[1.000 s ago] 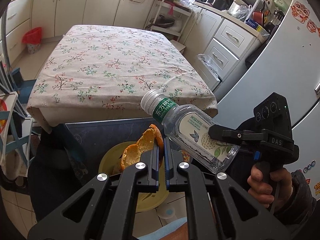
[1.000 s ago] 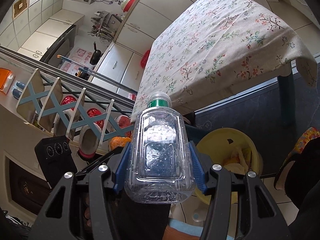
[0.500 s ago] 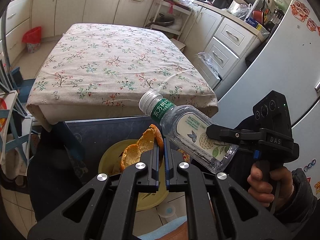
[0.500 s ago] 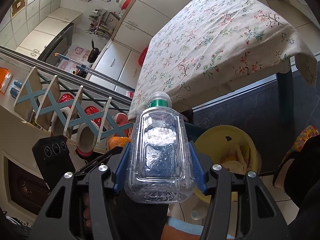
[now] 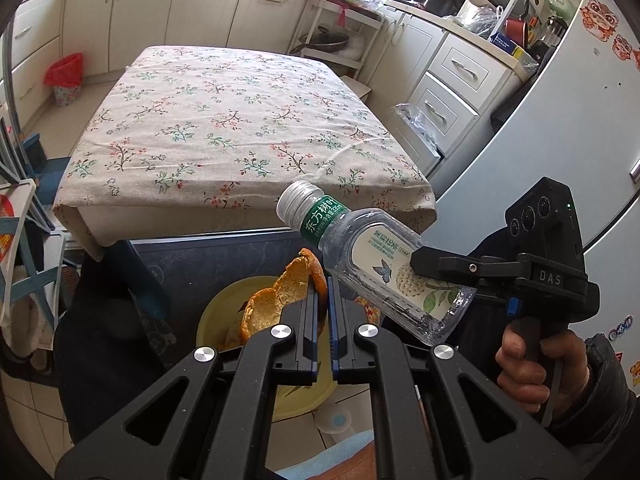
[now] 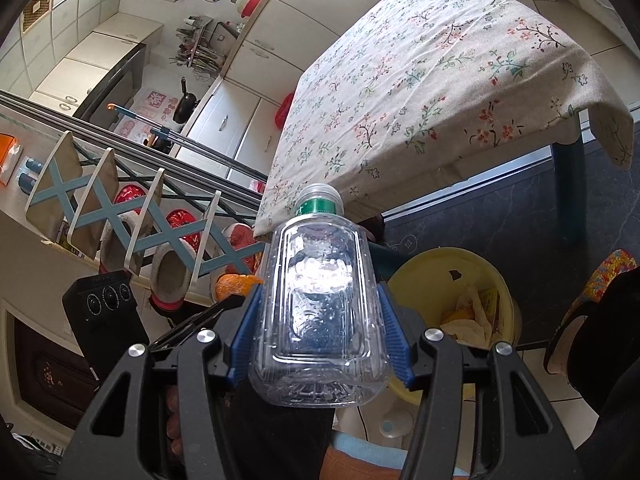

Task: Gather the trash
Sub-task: 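Carry the peel and clear water bottle over the yellow bucket with both grippers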

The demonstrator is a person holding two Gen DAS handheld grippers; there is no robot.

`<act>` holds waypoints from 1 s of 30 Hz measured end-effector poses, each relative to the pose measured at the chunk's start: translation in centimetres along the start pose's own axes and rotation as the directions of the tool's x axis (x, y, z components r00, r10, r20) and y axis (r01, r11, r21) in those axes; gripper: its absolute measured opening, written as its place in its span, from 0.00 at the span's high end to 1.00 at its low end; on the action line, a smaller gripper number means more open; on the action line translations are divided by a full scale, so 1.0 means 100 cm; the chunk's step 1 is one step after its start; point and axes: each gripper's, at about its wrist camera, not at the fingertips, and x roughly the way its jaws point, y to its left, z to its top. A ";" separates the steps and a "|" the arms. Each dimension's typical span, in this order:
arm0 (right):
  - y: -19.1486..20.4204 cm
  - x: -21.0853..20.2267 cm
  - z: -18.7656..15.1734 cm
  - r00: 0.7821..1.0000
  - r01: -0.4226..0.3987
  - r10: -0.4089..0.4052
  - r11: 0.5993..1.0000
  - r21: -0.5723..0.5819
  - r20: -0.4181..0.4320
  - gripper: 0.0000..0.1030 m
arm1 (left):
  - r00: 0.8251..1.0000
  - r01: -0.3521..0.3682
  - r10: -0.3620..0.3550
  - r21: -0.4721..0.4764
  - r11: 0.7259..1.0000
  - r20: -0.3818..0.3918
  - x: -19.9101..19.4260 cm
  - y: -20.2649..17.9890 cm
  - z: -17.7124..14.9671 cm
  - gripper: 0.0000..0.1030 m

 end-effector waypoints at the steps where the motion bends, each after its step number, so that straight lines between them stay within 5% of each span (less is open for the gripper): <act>1: 0.000 0.000 0.000 1.000 0.005 -0.005 1.000 0.000 -0.002 0.47 | 1.000 -0.001 0.001 0.000 1.000 -0.001 0.001 0.001 -0.001 0.96; 30: -0.008 0.013 -0.005 0.994 0.088 -0.086 0.995 0.036 -0.061 0.47 | 1.000 -0.002 0.002 0.001 1.000 -0.027 0.010 0.005 -0.011 0.96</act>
